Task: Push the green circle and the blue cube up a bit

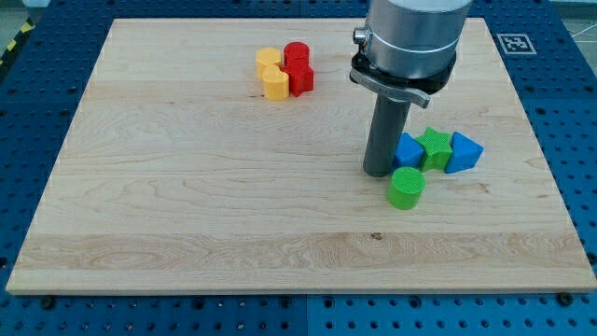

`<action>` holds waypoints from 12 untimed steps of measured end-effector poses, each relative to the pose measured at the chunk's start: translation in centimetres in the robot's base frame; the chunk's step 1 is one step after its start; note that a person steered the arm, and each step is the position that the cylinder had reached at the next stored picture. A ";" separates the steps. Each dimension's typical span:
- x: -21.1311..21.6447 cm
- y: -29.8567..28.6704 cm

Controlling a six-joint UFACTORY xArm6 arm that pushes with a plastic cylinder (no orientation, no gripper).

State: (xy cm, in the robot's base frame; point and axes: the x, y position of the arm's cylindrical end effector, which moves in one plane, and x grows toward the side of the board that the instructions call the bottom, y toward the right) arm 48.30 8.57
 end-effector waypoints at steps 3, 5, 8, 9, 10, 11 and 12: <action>3.2 -4.7; 8.6 -0.9; 6.6 7.4; 5.0 8.4; 4.5 8.4; 6.2 8.4; 7.4 6.8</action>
State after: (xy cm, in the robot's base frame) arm 55.69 15.41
